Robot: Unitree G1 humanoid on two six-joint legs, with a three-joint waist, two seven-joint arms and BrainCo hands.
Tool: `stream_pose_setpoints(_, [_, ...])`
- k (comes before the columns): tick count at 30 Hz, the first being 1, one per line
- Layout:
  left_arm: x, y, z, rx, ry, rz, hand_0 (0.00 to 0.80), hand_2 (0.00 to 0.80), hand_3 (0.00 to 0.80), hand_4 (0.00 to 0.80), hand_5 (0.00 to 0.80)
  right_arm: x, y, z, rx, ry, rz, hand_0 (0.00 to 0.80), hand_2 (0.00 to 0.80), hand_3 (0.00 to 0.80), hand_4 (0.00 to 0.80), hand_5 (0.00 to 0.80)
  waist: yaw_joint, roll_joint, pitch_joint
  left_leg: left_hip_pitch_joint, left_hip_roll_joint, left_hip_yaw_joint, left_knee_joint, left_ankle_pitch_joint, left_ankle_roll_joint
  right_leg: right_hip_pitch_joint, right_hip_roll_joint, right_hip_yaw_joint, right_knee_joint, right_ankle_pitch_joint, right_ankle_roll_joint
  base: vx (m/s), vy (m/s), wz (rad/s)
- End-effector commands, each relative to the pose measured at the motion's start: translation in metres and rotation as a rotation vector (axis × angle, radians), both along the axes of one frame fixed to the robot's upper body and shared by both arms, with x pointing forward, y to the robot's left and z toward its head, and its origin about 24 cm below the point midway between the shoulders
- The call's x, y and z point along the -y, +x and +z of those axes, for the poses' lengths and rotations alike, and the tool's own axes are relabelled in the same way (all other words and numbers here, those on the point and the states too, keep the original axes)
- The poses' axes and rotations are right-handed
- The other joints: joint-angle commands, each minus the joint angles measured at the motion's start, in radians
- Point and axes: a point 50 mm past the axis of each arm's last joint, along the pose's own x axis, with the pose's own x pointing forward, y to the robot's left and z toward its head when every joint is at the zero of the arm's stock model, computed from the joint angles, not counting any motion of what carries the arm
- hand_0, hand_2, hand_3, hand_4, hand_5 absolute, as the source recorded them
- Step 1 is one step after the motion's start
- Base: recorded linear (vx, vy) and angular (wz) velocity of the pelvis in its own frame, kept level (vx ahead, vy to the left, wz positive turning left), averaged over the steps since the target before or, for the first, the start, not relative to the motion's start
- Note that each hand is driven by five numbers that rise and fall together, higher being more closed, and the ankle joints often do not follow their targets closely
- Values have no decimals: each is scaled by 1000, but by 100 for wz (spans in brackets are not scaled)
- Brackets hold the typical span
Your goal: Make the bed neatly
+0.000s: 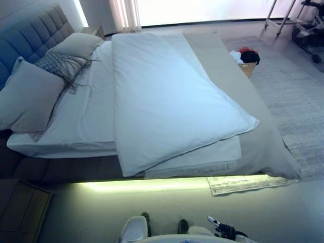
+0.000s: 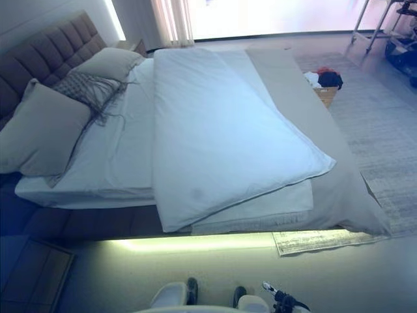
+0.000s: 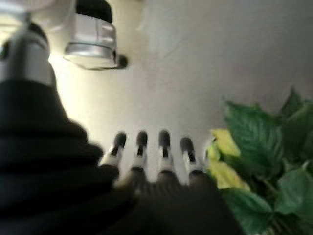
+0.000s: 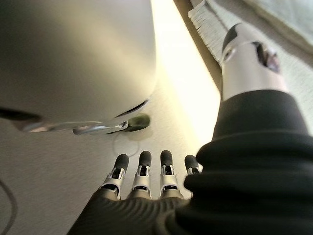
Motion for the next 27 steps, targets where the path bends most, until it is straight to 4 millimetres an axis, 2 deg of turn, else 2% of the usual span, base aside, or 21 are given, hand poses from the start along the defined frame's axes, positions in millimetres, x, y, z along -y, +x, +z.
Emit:
stream_pose_setpoints(1, [-2,-5,0,4,21,23,0,0,0,0,0,-9,0,-2,24,22,22,0,0,0,0,0,29,-32,-26,-150,3,-21,-82,163,30,202,-21,58,-44,-88,64,281,171,-2])
stream_pose_setpoints(3, [-3,-2,0,20,31,30,0,0,0,0,0,-8,-4,-2,15,24,15,0,0,0,0,0,26,-30,-31,-145,23,-5,-82,154,29,216,-31,60,-40,-110,69,239,183,3])
stream_pose_setpoints(4, [-4,1,1,29,36,31,0,0,0,0,0,-8,-7,-3,5,23,4,0,0,0,0,0,20,-30,-36,-144,41,26,-82,131,31,221,-44,53,-32,-123,75,283,229,-15])
stream_pose_setpoints(5, [-4,2,1,30,37,28,0,0,0,0,0,-8,-10,-3,-6,17,-3,0,0,0,0,0,18,-26,-43,-144,55,45,-82,139,26,227,-50,42,-24,-134,81,287,220,-24])
stream_pose_setpoints(7, [-5,4,1,33,45,30,0,0,0,0,0,-7,-14,-4,-16,18,-30,0,0,0,0,0,20,-27,-54,-125,59,52,-82,124,26,238,-78,28,-7,-146,95,339,223,-30])
stream_pose_setpoints(10, [-8,3,2,36,53,17,0,0,0,0,0,-10,-14,-4,-2,41,-27,0,0,0,0,0,37,-32,-73,-102,52,43,-68,125,32,268,-110,16,-7,-152,110,390,229,-9])
stream_pose_setpoints(12, [-10,3,2,29,64,0,0,0,0,0,0,-14,-5,-4,40,51,-42,0,0,0,0,0,48,-36,-82,-118,56,46,9,123,31,277,-140,-4,0,-152,121,360,256,-10])
stream_pose_setpoints(17, [-17,8,4,35,68,1,0,0,0,0,0,-23,14,-1,107,83,-4,0,0,0,0,0,54,-58,-93,-196,37,48,189,51,56,277,-211,-6,33,-145,159,306,261,9])
stream_pose_setpoints(21, [-19,12,5,33,68,-4,0,0,0,0,0,-26,15,-2,97,85,35,0,0,0,0,0,53,-76,-104,-221,8,64,263,-7,91,283,-243,1,72,-129,183,279,216,12])
stream_pose_setpoints(22, [-20,13,5,30,71,-15,0,0,0,0,0,-27,14,-2,92,81,38,0,0,0,0,0,54,-82,-108,-219,-5,67,262,-22,107,279,-253,4,106,-102,187,269,154,24])
stream_pose_setpoints(23, [-23,14,6,25,75,-45,0,0,0,0,0,-27,13,-3,88,75,27,0,0,0,0,0,53,-96,-111,-212,-33,75,257,-45,133,261,-272,7,180,-20,199,227,112,21])
stream_pose_setpoints(25, [-26,15,7,14,84,-90,0,0,0,0,0,-26,12,-3,89,73,-3,0,0,0,0,0,45,-101,-112,-176,-61,81,227,-60,157,171,-288,14,303,105,209,221,100,16])
stream_pose_setpoints(26, [-28,15,8,7,95,-107,0,0,0,0,0,-25,13,-3,91,72,-12,0,0,0,0,0,33,-96,-105,-134,-69,84,197,-63,165,89,-299,6,342,135,204,218,89,9])
stream_pose_setpoints(27, [-31,17,9,10,104,-110,0,0,0,0,0,-24,13,-2,97,74,-20,0,0,0,0,0,23,-83,-98,-102,-63,87,168,-59,166,13,-299,-9,349,134,191,199,50,-8])
